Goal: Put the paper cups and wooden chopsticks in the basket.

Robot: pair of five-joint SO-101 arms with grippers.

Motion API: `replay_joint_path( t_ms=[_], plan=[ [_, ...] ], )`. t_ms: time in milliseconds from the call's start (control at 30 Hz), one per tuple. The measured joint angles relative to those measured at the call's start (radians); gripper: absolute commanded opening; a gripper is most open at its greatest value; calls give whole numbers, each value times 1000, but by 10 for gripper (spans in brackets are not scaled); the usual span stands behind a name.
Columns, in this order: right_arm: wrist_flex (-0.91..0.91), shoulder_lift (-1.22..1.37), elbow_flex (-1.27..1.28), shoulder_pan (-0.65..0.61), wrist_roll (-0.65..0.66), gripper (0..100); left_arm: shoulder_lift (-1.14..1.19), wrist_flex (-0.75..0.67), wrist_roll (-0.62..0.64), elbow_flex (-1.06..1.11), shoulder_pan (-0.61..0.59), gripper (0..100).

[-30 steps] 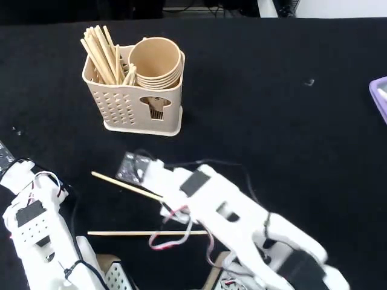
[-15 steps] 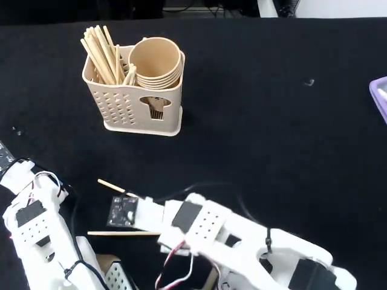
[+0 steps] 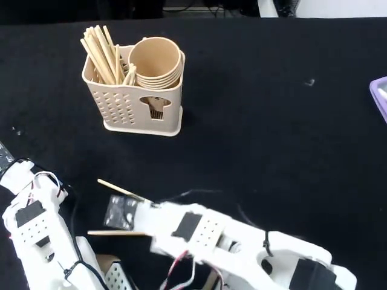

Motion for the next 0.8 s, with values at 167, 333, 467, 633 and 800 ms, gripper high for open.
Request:
replay_joint_path(
  t_ms=[167, 333, 467, 633, 800],
  plan=[
    [-5, 0, 0, 95, 43, 257, 0, 0, 0, 0, 0, 91],
    [-5, 0, 0, 104, 91, 254, 0, 0, 0, 0, 0, 91],
    [-48, 2, 0, 103, 95, 254, 0, 0, 0, 0, 0, 91],
    [-72, 104, -51, 166, 95, 251, 0, 0, 0, 0, -2, 91],
    [11, 247, -183, 173, 95, 234, 0, 0, 0, 0, -2, 91]
  ],
)
